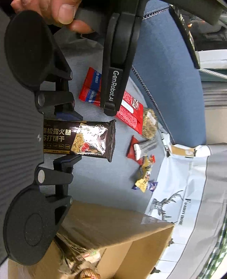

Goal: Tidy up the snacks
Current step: 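Lift the red packet and biscuit bar off the seat with both tools, then carry both held snacks over the cardboard box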

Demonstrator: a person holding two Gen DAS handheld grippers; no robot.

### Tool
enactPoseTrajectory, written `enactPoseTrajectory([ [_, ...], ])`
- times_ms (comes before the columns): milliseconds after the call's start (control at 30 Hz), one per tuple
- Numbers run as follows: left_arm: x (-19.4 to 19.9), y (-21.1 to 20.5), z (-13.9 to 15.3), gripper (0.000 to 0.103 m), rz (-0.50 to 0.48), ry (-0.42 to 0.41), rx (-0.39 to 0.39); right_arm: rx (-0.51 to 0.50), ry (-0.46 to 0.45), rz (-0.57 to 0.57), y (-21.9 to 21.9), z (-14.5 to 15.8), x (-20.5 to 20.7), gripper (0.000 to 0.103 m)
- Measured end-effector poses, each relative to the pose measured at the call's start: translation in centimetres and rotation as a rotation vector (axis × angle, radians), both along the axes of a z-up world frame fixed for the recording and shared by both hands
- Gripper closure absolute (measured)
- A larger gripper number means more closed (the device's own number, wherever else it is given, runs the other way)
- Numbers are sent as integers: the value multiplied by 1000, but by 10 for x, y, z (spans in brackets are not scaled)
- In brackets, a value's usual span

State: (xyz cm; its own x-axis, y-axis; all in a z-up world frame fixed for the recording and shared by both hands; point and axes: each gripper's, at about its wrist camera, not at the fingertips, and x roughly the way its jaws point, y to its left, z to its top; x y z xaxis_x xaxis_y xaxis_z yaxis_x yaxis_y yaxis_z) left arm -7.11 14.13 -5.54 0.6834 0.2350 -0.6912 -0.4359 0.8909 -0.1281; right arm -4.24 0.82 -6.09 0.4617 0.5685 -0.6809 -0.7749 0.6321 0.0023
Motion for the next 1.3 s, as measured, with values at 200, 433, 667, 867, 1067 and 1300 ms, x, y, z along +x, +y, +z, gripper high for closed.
enactPoseTrajectory([
  [200, -10, 0, 7, 56, 14, -6, -13, 53, -6, 4, -5, 12, -1, 61],
  [433, -21, -4, 16, 56, 49, -22, -24, 122, -28, 40, -15, 28, -8, 62],
  [667, -32, -3, 29, 57, 100, -61, -60, 197, -45, 56, -28, 42, -5, 62],
  [867, -37, -8, 47, 57, 96, -86, -49, 294, -62, 14, -42, 57, 3, 62],
  [1067, -33, -17, 65, 57, 72, -104, -24, 431, -62, -50, -65, 78, 19, 62],
  [1300, -18, -30, 88, 57, 46, -161, -29, 500, -141, -143, -91, 92, 33, 62],
])
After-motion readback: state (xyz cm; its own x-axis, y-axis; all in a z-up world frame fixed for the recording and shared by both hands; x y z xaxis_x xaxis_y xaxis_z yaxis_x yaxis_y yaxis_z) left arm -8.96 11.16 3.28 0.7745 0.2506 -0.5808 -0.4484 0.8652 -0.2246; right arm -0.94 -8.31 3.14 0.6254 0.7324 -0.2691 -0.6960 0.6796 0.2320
